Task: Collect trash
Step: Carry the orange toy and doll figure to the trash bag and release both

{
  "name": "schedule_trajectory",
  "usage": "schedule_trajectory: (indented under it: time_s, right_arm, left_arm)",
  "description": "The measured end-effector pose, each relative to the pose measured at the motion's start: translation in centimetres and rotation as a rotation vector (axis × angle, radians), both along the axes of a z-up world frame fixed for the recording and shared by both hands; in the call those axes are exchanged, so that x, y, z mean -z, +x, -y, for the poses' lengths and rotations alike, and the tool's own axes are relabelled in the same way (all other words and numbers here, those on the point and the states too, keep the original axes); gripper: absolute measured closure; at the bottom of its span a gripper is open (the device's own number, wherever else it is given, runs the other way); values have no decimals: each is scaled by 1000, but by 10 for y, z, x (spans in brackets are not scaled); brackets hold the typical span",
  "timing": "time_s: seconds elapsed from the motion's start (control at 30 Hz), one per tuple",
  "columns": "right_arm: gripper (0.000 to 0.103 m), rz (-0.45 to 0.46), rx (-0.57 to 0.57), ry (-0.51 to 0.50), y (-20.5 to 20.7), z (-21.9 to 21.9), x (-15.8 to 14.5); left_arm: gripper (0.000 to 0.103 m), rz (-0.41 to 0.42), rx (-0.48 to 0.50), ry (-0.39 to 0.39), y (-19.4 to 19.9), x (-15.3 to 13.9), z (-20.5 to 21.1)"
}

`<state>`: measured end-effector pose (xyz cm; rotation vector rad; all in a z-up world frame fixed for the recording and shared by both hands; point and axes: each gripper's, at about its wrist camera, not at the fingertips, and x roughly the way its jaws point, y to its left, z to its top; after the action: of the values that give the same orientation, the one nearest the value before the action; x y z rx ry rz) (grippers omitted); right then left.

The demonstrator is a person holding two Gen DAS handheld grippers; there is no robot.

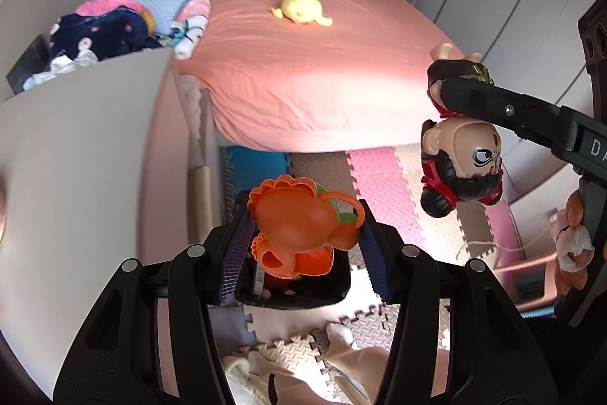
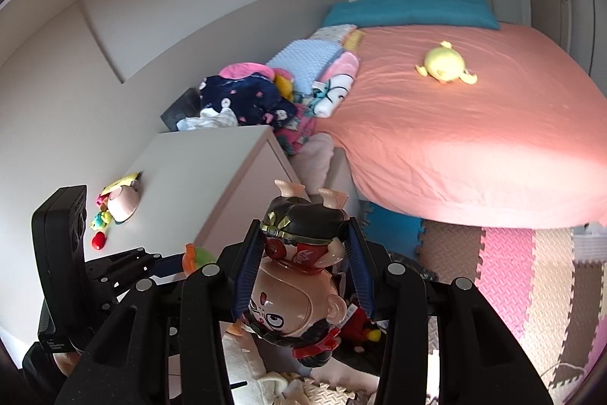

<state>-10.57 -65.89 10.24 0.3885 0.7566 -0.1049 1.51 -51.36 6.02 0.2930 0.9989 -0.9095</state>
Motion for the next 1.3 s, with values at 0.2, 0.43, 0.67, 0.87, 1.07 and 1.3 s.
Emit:
schedule_trajectory:
  time_s: [0.2,0.43,0.67,0.87,1.07,1.3]
  right_arm:
    - [12,46,98,-123,-15,3,-5]
    - [12,44,86,-90,-16,8,-1]
    - [12,37,50,-77,-3,-5,2]
    - [12,34,-7,-72,9,-23,3]
    - [12,27,-90,-43,27,-49,5]
    - [12,13,-183,-45,50,-84,7]
  left_arm:
    - [6,22,-76,59,-2,14,6]
    - [6,-15,-149,52,5,19,-8]
    - [6,-21,-186,55,4,22,-23]
    - [6,-27,-233,51,6,23,-43]
    - [6,-45,-298,41,11,24,-69]
    - [6,-50,-392,36,18,25,-110]
